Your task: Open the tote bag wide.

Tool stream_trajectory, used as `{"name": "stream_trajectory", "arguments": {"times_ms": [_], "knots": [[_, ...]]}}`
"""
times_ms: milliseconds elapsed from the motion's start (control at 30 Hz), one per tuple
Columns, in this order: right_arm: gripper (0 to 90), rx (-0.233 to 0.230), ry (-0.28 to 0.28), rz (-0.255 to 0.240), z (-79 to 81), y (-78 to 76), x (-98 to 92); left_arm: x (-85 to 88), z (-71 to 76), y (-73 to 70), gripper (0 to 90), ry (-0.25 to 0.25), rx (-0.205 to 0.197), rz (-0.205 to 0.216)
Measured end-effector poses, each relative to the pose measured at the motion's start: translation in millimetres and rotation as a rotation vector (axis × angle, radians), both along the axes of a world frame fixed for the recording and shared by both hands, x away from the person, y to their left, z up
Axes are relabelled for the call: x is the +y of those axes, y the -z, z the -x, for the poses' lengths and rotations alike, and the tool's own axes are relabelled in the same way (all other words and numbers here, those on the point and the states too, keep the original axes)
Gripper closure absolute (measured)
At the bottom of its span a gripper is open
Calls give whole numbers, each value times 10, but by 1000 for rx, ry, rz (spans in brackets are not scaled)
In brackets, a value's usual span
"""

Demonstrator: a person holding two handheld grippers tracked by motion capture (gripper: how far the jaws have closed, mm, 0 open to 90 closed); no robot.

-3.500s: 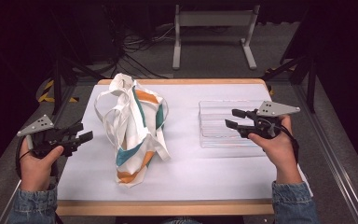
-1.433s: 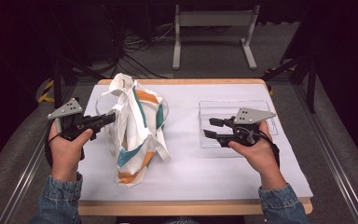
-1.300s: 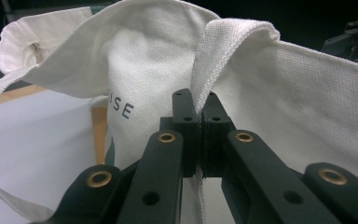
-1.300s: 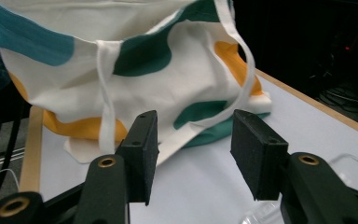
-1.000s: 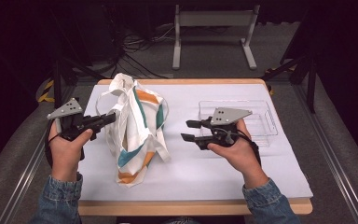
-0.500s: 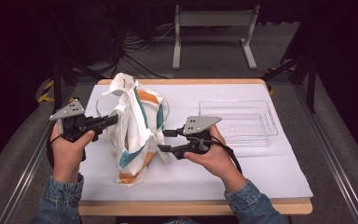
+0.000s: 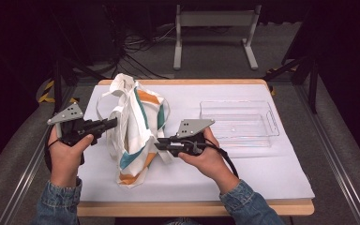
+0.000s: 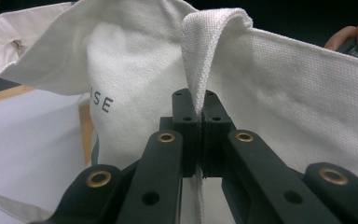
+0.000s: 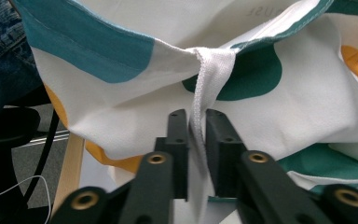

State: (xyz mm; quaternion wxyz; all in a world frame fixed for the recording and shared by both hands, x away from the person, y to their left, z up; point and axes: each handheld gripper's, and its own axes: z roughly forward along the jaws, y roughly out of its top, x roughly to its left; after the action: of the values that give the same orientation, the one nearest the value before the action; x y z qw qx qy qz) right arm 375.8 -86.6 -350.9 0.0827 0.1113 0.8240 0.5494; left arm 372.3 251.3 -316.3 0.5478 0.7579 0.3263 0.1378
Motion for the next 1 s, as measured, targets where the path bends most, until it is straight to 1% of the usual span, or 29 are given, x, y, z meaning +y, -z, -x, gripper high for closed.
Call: {"name": "stream_trajectory", "arguments": {"times_ms": [33,67,100,133,233,333,433,467,500,633,700,733,767,933,1000], "knots": [[866,-4,-2,-1,2,-12,-6,0,10,-2,874,-1,4,4],[873,-10,-2,-2,8,-22,-12,6,14,-5,874,-2,-1,1],[875,-15,0,-6,13,-33,-17,5,26,-7,874,-5,5,7],[876,-16,1,-10,17,-42,-21,11,27,-12,874,-4,-2,1],[878,-18,1,-25,37,-66,-19,19,47,-28,874,-8,-7,7],[879,-39,8,-39,64,-107,-33,39,67,-57,874,-7,-26,3],[879,-63,19,-63,92,-180,-78,45,98,-85,875,-11,-32,3],[879,-66,24,-69,100,-197,-91,46,109,-91,875,-11,-30,7],[879,-70,26,-75,105,-214,-104,57,119,-104,874,-13,-42,3],[879,-80,38,-106,141,-285,-165,91,161,-139,875,-23,-57,2],[880,-87,41,-112,157,-313,-186,138,195,-166,875,-33,-70,2],[880,-87,41,-112,157,-313,-186,138,195,-166,875,-33,-70,2],[880,-100,47,-119,172,-344,-212,168,213,-174,875,-39,-76,5],[880,-123,58,-137,207,-422,-286,236,244,-180,875,-52,-73,4],[880,-129,64,-143,216,-445,-308,285,255,-173,875,-61,-70,11]]}}
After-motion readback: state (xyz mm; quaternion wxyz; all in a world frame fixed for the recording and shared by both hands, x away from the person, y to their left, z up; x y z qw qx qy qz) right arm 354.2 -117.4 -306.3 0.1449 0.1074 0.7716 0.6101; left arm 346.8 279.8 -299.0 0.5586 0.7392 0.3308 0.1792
